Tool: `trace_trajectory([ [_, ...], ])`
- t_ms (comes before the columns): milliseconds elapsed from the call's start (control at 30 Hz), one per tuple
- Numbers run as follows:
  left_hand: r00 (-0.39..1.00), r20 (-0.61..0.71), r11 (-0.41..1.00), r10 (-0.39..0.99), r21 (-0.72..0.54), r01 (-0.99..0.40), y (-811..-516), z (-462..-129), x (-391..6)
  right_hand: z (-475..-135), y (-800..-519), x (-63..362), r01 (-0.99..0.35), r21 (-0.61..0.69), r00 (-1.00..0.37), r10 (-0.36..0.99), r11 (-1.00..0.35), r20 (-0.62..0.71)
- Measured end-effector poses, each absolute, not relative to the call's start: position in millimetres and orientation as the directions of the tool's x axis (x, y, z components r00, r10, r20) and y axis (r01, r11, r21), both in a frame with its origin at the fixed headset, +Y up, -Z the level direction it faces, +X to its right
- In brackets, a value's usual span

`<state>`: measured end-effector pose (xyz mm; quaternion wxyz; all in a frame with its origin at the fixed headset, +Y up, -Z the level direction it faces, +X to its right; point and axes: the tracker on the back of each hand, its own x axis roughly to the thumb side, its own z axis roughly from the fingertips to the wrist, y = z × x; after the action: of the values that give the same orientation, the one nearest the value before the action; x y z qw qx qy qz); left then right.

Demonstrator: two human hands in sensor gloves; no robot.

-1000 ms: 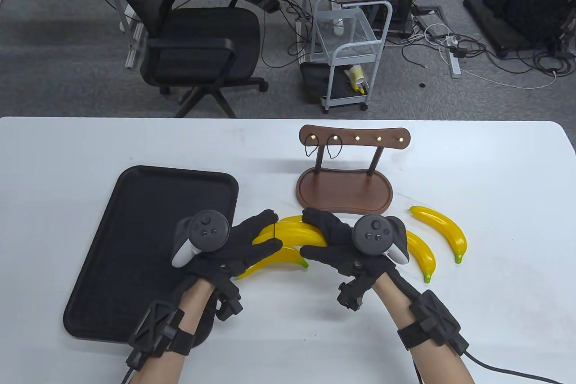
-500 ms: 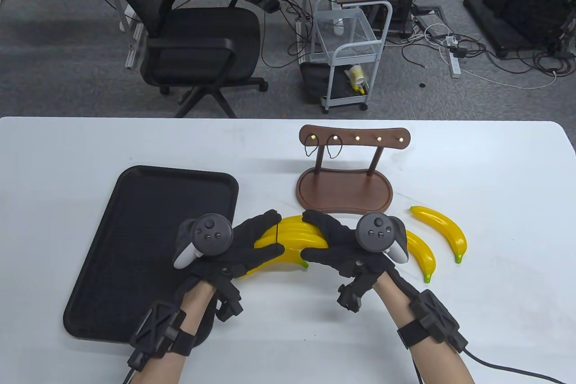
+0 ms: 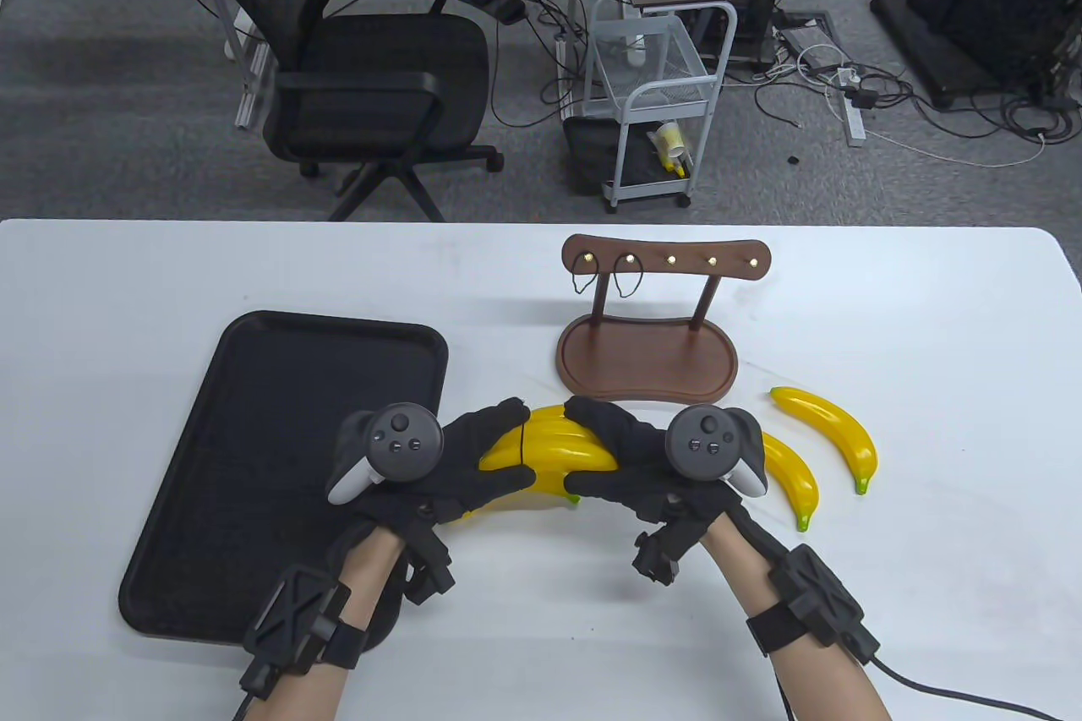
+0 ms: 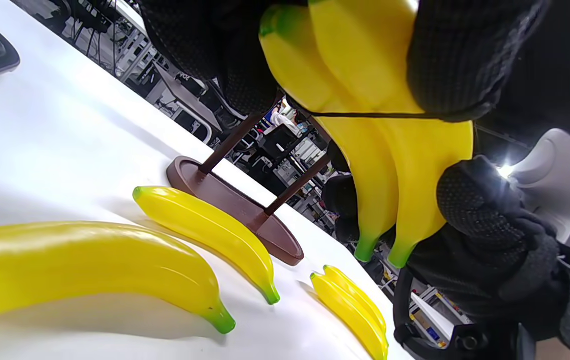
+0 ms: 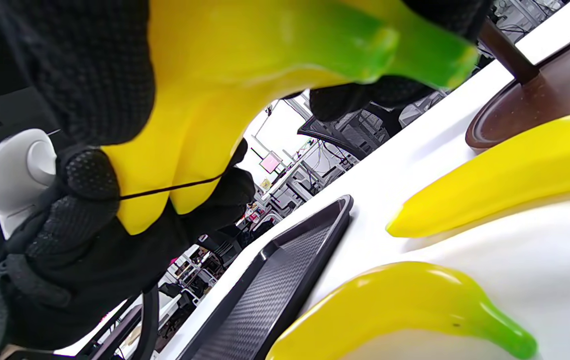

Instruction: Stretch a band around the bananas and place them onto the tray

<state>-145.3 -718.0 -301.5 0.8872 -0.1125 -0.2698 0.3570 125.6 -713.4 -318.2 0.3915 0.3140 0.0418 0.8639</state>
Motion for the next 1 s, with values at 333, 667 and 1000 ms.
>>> trace_trajectory([
  [333,0.636,0.419,0.762,0.648,-0.361,-0.538,-717,-300,-142,-313,-707,120,-0.602,0.281,-0.534,0.638,-0.748,0.555],
  [667,0.64,0.428,0.77,0.638,-0.365,-0.523,-719,-298,-139,-310,-709,115,-0.57,0.278,-0.548,0.61,-0.773,0.572],
  [1000,0.633,0.429,0.764,0.645,-0.386,-0.517,-722,-298,-135,-309,-713,110,-0.548,0.304,-0.546,0.608,-0.779,0.576],
])
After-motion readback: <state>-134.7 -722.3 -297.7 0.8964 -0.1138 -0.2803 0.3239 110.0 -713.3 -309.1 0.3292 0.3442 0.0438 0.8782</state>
